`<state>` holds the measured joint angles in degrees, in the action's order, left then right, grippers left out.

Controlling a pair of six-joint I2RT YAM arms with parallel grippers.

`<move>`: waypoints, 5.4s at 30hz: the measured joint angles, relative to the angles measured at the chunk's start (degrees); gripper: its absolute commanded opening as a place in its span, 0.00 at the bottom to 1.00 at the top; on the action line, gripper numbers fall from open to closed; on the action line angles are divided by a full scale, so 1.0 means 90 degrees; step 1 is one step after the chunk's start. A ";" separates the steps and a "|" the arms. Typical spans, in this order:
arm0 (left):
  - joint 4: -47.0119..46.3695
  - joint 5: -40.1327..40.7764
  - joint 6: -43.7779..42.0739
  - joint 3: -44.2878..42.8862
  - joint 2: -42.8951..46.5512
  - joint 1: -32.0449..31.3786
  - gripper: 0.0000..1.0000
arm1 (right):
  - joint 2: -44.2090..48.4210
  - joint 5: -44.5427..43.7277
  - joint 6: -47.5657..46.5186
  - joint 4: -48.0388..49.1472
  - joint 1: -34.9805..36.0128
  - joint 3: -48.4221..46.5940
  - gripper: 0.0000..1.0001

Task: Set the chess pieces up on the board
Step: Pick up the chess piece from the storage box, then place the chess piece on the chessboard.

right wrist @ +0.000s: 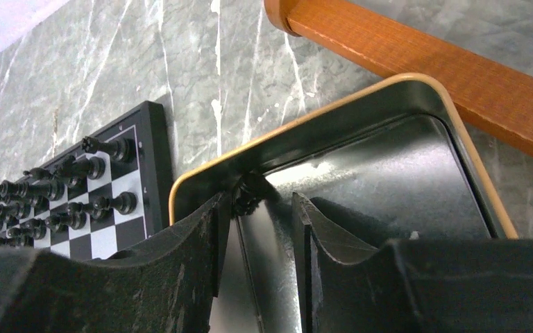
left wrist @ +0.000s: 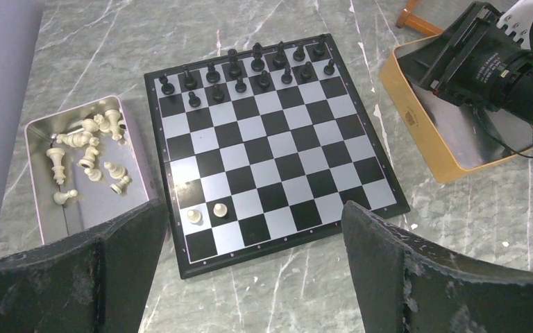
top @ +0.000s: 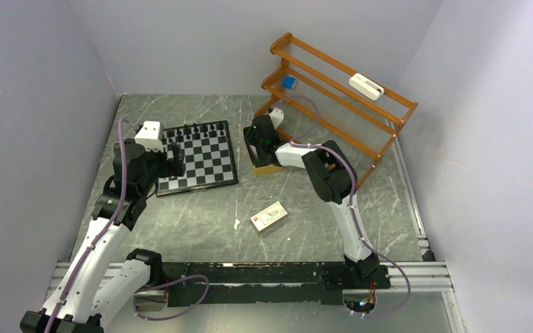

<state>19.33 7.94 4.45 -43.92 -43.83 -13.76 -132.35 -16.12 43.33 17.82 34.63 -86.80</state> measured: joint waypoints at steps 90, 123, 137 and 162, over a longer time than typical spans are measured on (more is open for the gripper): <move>-0.2227 -0.3026 0.1775 -0.1945 -0.4699 -0.0602 0.46 | 0.2851 0.2902 0.0838 0.0600 -0.0461 0.2118 0.12; -0.2803 -0.2990 0.1676 -0.2489 -0.5513 -0.1120 0.34 | 0.3084 0.3206 0.1455 0.1141 -0.0461 0.2487 0.12; -0.2841 -0.3228 0.1773 -0.2489 -0.5583 -0.1120 0.30 | 0.3084 0.3206 0.1474 0.1243 -0.0461 0.2511 0.11; -0.2319 -0.3228 0.1600 -0.2834 -0.5668 -0.1120 0.05 | 0.3264 0.3198 0.1341 0.1202 -0.0568 0.2783 0.70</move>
<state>-1.54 -21.10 18.85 -69.43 -94.85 -23.83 -102.98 12.67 55.40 28.64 29.52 -61.76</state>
